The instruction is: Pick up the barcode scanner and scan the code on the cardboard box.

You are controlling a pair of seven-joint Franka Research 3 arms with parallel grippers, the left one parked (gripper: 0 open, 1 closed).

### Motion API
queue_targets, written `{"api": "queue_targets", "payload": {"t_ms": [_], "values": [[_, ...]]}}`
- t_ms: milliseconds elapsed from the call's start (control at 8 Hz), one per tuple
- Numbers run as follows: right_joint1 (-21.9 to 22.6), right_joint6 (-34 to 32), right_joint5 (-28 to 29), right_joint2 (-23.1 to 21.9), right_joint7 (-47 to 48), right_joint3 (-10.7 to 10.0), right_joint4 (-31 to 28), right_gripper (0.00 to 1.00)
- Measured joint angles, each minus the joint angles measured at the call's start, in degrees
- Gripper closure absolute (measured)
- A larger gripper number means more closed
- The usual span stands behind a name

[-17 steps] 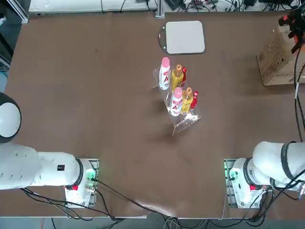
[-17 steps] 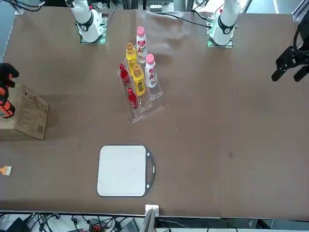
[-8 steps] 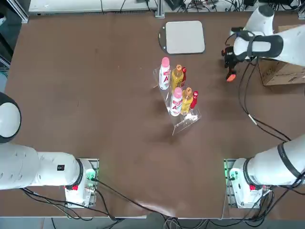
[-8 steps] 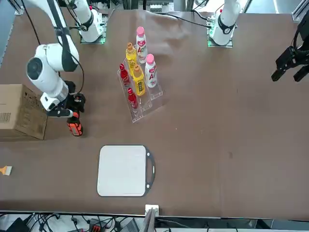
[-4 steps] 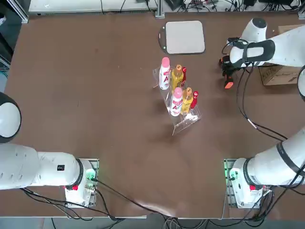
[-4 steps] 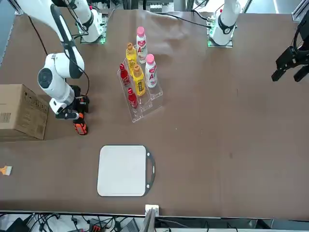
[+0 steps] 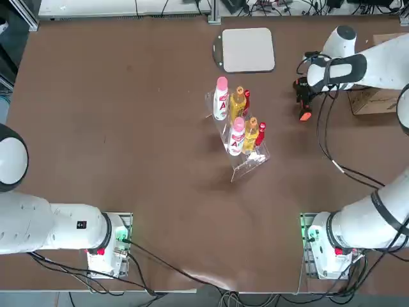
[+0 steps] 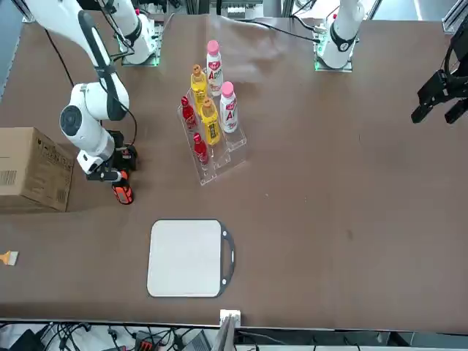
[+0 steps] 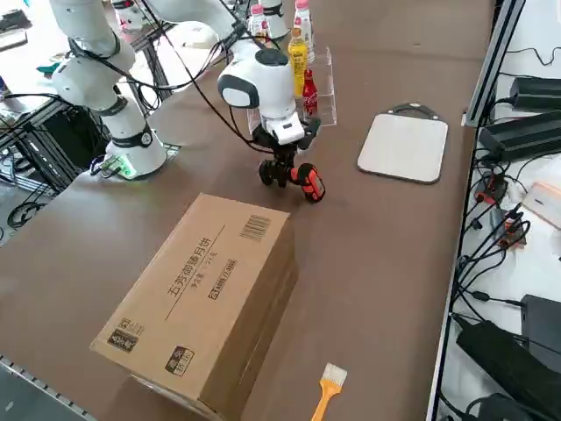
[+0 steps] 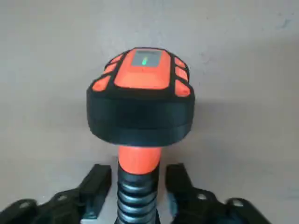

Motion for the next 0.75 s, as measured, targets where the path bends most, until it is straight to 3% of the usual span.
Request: {"api": "queue_targets", "payload": {"t_ms": [125, 375, 500, 750], "values": [[0.0, 0.1, 0.0, -0.6, 0.0, -0.1, 0.5, 0.03], [-0.1, -0.8, 0.0, -4.9, 0.0, -0.3, 2.3, 0.0], [-0.1, -5.7, 0.0, -8.6, 0.1, -0.5, 4.3, 0.0], [-0.6, -21.8, 0.0, -15.1, 0.1, -1.4, 12.7, 0.0]]}}
